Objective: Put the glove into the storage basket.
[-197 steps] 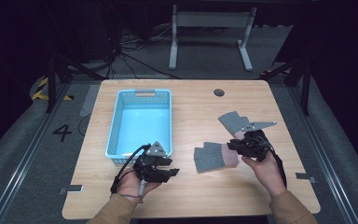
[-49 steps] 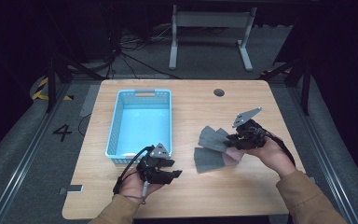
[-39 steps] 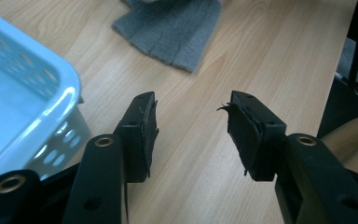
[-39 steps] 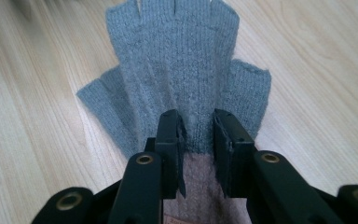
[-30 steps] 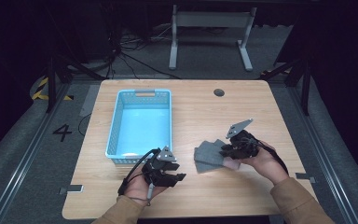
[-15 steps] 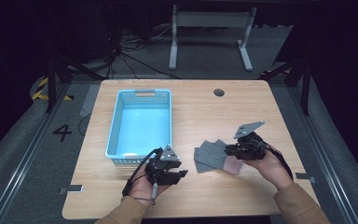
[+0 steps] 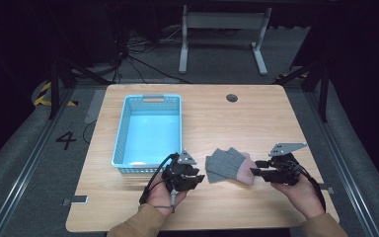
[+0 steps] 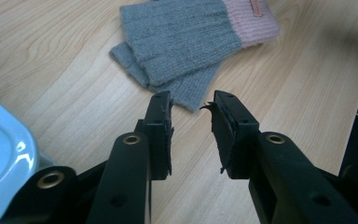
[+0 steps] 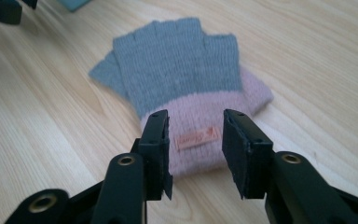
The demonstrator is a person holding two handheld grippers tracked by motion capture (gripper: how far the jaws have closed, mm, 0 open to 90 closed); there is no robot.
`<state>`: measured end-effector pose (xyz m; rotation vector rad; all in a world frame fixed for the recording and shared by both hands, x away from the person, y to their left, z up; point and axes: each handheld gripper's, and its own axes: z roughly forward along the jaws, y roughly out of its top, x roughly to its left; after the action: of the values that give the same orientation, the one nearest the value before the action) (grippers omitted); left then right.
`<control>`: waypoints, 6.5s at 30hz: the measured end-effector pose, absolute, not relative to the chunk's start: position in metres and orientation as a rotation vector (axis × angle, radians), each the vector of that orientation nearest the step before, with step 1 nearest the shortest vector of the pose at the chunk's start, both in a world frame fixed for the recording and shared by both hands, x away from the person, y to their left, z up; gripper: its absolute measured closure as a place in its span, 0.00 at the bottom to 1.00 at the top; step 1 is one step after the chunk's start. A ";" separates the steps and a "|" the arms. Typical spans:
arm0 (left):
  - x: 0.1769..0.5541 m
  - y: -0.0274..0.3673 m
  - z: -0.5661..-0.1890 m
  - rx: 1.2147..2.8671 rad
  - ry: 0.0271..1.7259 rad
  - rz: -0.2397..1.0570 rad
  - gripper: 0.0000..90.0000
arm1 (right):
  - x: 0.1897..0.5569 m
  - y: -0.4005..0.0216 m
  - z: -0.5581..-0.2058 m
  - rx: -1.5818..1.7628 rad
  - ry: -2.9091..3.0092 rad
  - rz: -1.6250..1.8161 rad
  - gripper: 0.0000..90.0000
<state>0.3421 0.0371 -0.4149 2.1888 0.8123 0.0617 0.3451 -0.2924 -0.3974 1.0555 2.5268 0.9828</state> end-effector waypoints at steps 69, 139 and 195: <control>0.377 -0.009 -0.451 2.352 0.814 0.071 0.71 | 0.315 -0.279 -0.440 1.050 2.569 0.724 0.97; 0.354 0.000 -0.405 2.300 0.732 0.350 1.00 | 0.335 -0.273 -0.404 0.827 2.240 0.798 1.00; 0.359 0.000 -0.402 2.271 0.744 0.137 0.54 | 0.341 -0.321 -0.424 1.164 2.348 0.947 0.61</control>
<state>0.3589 -0.0002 -0.4023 2.2708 0.7442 0.1374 0.3408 -0.3209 -0.4239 1.1644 2.3484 0.9469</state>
